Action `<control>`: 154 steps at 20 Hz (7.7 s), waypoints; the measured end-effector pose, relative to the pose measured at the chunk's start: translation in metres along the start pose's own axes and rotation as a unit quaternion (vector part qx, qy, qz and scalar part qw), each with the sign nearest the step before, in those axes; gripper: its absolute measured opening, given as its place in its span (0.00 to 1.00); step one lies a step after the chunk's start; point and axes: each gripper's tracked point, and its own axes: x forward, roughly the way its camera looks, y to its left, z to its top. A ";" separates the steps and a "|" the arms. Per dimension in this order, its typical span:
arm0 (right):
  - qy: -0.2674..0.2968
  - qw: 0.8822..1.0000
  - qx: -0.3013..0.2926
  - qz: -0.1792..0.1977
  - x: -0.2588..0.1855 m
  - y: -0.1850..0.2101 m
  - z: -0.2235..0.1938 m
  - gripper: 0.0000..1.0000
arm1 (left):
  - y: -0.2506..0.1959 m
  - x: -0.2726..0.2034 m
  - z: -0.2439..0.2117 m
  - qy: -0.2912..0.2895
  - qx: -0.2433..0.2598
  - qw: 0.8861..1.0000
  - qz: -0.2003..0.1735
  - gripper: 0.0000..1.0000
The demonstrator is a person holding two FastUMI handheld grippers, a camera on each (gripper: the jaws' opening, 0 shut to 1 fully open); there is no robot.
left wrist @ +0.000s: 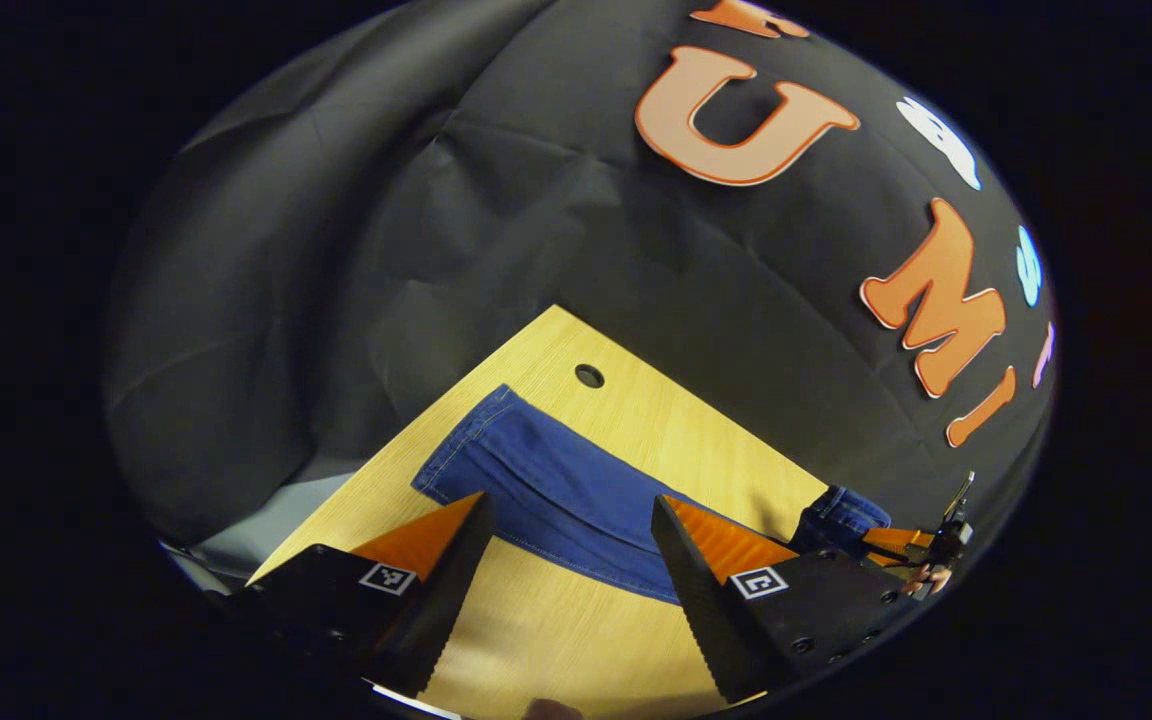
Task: Grasp the waist and the cuffs of the jeans and fold them to make the two legs overlap; first hold the waist and fold one-third of the jeans toward the cuffs, then hold the cuffs and fold the remaining one-third in the same direction to finish folding.
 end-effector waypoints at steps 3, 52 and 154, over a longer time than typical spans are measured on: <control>0.014 0.999 0.026 0.012 0.007 0.016 -0.013 0.28 | 0.022 0.018 -0.008 0.029 -0.039 0.999 -0.002 0.98; -0.075 0.993 0.053 -0.079 -0.085 -0.059 0.027 0.86 | 0.067 0.207 -0.008 0.025 -0.265 0.960 -0.086 0.05; -0.164 0.976 -0.110 -0.089 -0.182 -0.181 0.100 0.97 | -0.516 0.014 -0.181 0.086 0.434 0.876 -0.191 0.55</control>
